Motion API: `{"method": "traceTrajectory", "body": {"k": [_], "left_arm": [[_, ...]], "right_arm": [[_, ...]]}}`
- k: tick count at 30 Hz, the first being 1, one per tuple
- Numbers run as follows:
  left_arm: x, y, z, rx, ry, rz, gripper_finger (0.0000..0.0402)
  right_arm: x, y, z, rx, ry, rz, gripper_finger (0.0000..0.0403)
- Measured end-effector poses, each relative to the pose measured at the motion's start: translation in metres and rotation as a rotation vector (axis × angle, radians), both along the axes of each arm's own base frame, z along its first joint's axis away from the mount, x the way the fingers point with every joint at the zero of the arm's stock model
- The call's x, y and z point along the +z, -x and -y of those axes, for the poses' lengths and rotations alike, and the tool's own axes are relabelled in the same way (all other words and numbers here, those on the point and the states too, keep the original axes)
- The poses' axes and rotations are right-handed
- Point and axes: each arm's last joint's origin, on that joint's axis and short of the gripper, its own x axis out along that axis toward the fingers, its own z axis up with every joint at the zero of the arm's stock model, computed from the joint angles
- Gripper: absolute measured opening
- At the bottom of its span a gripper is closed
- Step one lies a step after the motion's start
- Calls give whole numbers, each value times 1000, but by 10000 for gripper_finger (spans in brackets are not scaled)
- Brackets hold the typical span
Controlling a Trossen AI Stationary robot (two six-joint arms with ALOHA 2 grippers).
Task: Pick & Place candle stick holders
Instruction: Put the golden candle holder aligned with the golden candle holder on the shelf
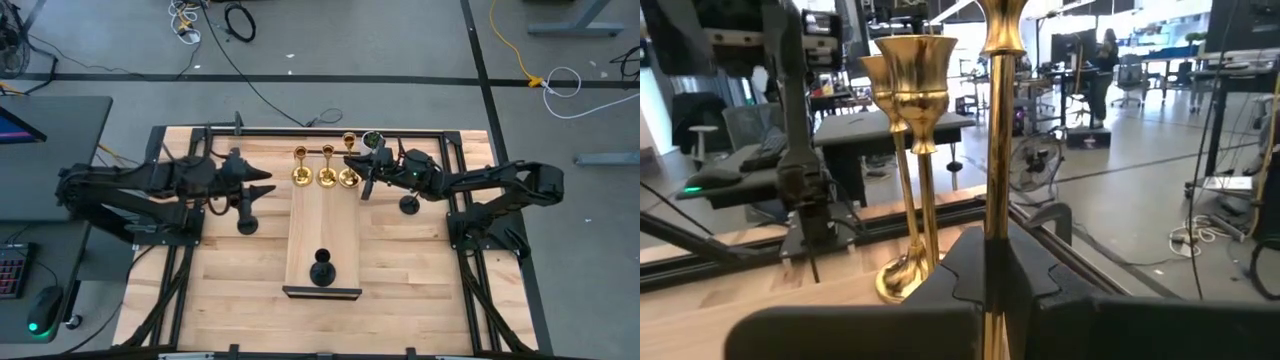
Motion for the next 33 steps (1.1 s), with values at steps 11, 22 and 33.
{"method": "traceTrajectory", "body": {"k": [11, 22, 33], "left_arm": [[-15, -4, 0, 2, 6, -10, 161], [-12, -4, 0, 2, 7, 16, 161], [-12, -4, 0, 5, 18, 19, 161]], "right_arm": [[-2, 1, 3, 9, -8, -21, 18], [-7, 4, 3, 2, -16, -110, 53], [11, 18, -4, 13, -12, -102, 49]]}}
